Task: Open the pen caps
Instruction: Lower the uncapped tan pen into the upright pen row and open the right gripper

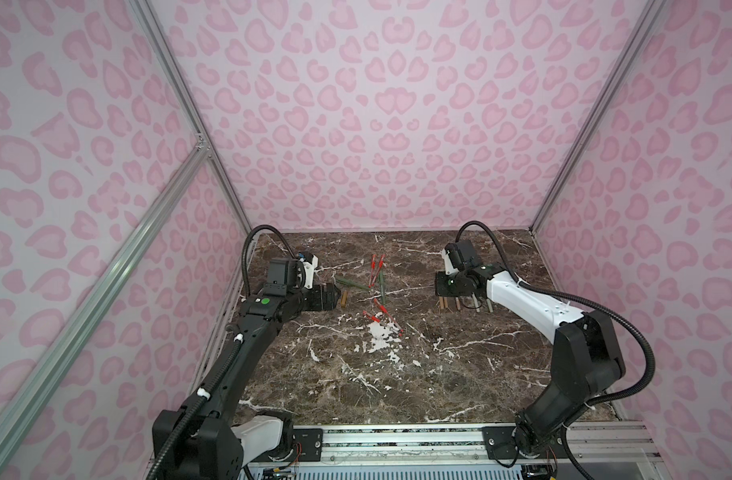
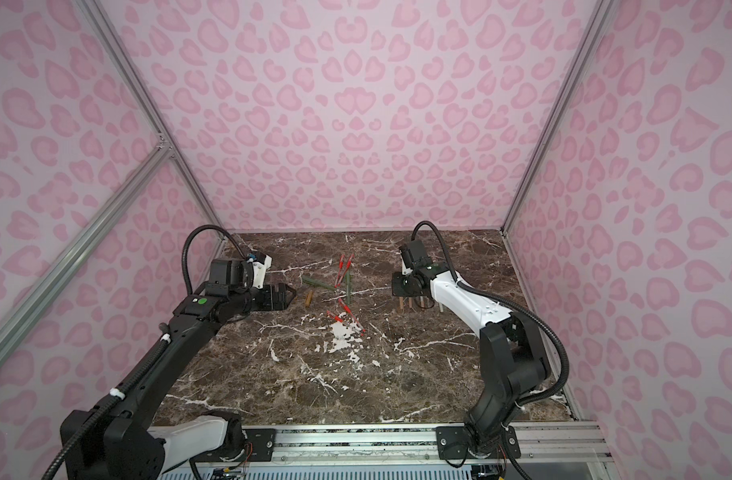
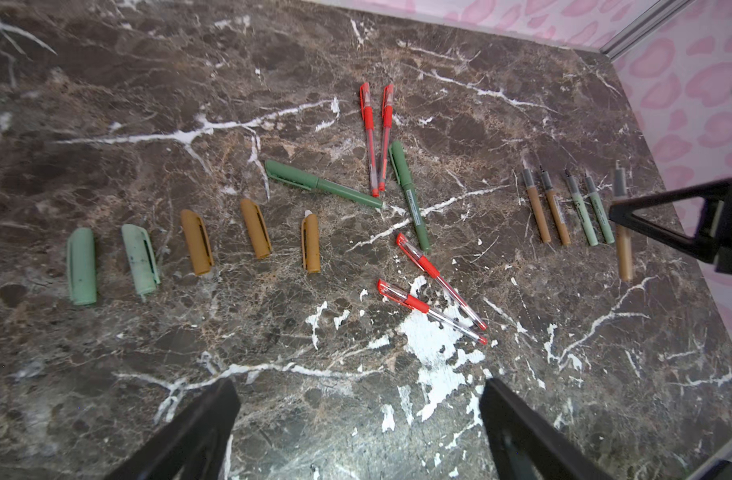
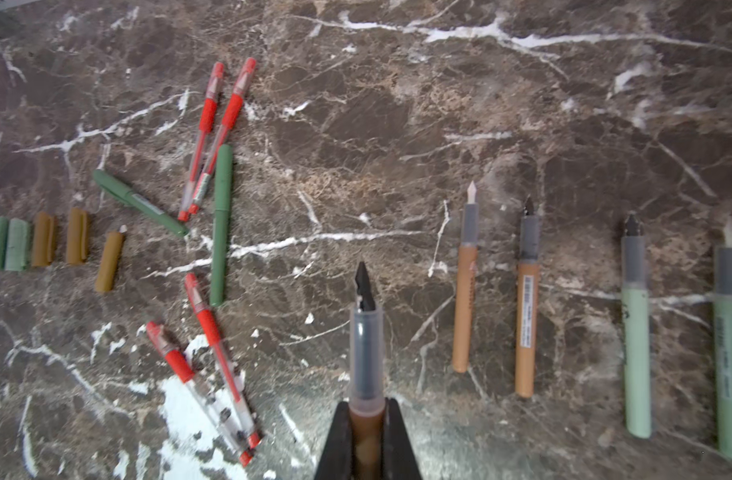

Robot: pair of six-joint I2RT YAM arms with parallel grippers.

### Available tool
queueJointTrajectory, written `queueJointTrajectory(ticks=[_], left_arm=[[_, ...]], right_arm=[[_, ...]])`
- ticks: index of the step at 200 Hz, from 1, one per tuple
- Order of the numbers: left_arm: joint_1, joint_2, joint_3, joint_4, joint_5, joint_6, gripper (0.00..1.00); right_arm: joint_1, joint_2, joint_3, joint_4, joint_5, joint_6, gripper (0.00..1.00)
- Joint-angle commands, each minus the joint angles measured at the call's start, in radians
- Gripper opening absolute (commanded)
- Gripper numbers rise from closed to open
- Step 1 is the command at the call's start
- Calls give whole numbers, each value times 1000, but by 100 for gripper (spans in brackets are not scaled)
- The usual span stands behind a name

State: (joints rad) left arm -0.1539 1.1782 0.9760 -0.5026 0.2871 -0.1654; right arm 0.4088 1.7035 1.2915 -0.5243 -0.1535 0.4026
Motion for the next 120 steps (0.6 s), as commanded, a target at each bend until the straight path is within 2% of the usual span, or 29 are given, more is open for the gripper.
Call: queueJointTrajectory(ticks=[1,21,51,120], left_arm=[[21,-59,-40,88,-9,48,96],[54,-99,-67,104,18,44,100],[113,-111,-72,115,62,28,98],[132,-123,-76,129,70,37,98]], right_arm=[[-11,69,50,-28,-24,-27,0],[-22,135,91,-23,-36,-27,0],[-31,236,165,-38,-42,-24,0],[-45,420,290,-68,-28,-19,0]])
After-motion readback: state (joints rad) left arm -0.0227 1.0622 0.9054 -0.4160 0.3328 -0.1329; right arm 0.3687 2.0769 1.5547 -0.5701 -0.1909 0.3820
